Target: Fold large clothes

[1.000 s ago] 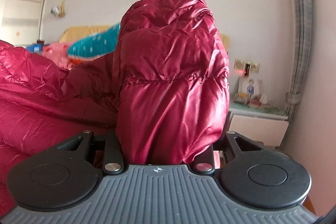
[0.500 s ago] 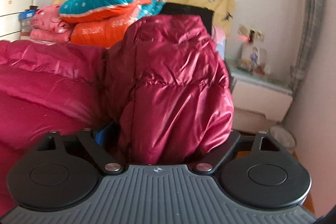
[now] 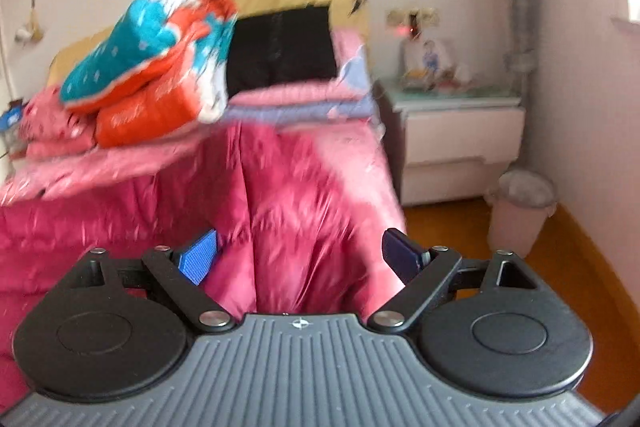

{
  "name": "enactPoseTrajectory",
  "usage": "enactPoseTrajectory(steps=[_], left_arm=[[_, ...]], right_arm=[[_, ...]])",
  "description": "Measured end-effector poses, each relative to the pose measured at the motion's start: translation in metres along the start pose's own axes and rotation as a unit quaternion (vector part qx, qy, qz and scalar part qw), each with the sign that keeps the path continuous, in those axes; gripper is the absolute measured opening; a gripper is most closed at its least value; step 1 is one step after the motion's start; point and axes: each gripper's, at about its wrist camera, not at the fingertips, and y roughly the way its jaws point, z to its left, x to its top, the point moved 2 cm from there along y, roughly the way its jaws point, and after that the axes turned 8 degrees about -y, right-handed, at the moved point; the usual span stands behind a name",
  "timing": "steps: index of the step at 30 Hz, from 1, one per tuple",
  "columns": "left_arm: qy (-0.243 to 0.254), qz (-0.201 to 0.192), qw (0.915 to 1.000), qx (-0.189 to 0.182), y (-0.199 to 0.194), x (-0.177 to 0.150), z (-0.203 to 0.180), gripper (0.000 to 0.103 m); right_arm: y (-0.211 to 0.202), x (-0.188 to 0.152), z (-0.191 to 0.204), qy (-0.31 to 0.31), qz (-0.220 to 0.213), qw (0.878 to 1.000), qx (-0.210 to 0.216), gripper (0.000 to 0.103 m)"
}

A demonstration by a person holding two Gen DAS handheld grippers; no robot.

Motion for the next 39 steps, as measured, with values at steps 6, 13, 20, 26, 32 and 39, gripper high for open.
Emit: enactPoseTrajectory(steps=[6,13,20,26,32,39], left_arm=[[0.007,0.006,0.9995,-0.029,-0.032,-0.048,-0.002,0.102],[0.024,0.025,0.9976,-0.059,-0.067,-0.116,-0.013,0.102],[-0.001,0.02,0.9957,-0.09,-0.125,-0.159,-0.034,0.102],[0.034,0.022,0.9955,-0.086,-0.202,-0.18,-0.055,0.102],[0.032,0.013,0.9957,-0.085,-0.289,-0.197,-0.07,0.102],[0.028,-0.001,0.9979,-0.059,-0.347,-0.203,-0.08,0.102]], right_arm=[[-0.025,-0.014,-0.033,0.018,-0.037,0.998,-0.043,0.103],[-0.081,-0.079,-0.043,0.013,-0.042,0.999,-0.03,0.103],[-0.176,-0.15,-0.03,-0.033,-0.024,0.999,0.002,0.103],[-0.27,-0.183,-0.022,-0.052,0.012,0.998,0.029,0.103],[-0.364,-0.199,-0.028,-0.035,0.019,0.999,0.032,0.103],[-0.448,-0.196,-0.037,-0.023,-0.021,0.999,0.033,0.103]])
